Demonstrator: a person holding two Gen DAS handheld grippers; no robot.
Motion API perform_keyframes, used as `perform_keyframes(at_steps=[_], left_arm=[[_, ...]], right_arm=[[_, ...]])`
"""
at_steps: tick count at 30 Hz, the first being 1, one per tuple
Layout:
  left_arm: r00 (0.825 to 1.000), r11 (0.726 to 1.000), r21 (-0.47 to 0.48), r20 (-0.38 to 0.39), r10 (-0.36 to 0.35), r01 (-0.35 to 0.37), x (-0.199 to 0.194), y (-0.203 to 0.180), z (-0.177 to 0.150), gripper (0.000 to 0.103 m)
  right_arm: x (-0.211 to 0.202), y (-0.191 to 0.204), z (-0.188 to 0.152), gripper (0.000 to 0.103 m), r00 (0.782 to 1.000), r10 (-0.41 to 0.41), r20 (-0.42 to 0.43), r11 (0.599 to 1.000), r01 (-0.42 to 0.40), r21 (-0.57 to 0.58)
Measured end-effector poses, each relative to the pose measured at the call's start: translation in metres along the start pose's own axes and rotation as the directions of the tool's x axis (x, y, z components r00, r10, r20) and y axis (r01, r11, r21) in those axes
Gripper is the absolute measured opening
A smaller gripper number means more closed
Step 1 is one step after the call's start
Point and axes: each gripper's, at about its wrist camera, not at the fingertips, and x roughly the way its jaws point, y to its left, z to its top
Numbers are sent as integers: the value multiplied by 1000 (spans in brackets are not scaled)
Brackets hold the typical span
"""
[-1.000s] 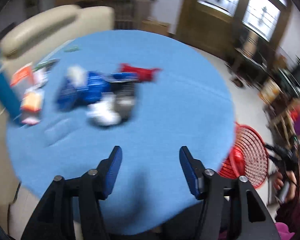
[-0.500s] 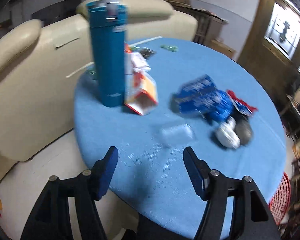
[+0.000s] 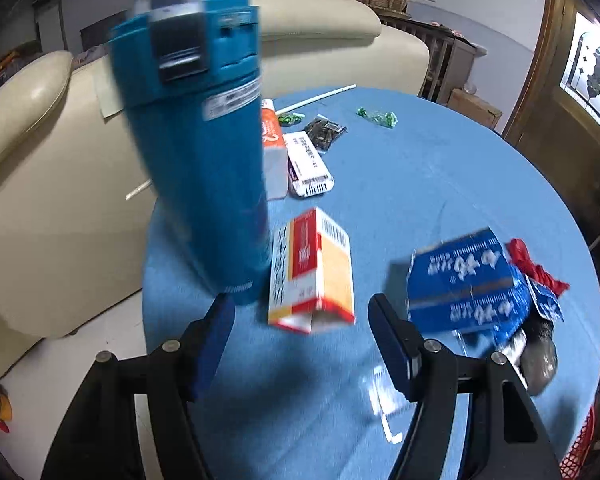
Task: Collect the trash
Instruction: 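Grasp the orange-white medicine box with the left gripper while the right grasps the black bag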
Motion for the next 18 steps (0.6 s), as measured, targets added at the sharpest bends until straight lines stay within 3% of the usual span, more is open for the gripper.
perform_keyframes(at_steps=[4,8,11,13,15,18], left_arm=[[1000,1000,18,-17,-12,12,17,-9,9,70],[998,1000,30,-56,11,-9,35,-14,9,70],[995,1000,7,-103,-14,15,53,-13,6,70],[992,1000,-10,-123,-13,12,63,-11,4,69],[989,999,-25,-146,-40,36,72,-9,0,47],[984,995,-57,-154,-88,81,78,-4,-4,46]], right_arm=[[65,40,12,75,997,40,-65,999,-41,-17],[105,58,19,74,995,-28,-97,1000,28,1],[129,61,21,73,985,-104,-138,994,106,10],[144,63,20,67,978,-129,-161,991,131,4],[153,64,16,49,974,-140,-178,990,140,-16],[153,66,9,39,978,-140,-155,990,134,-48]])
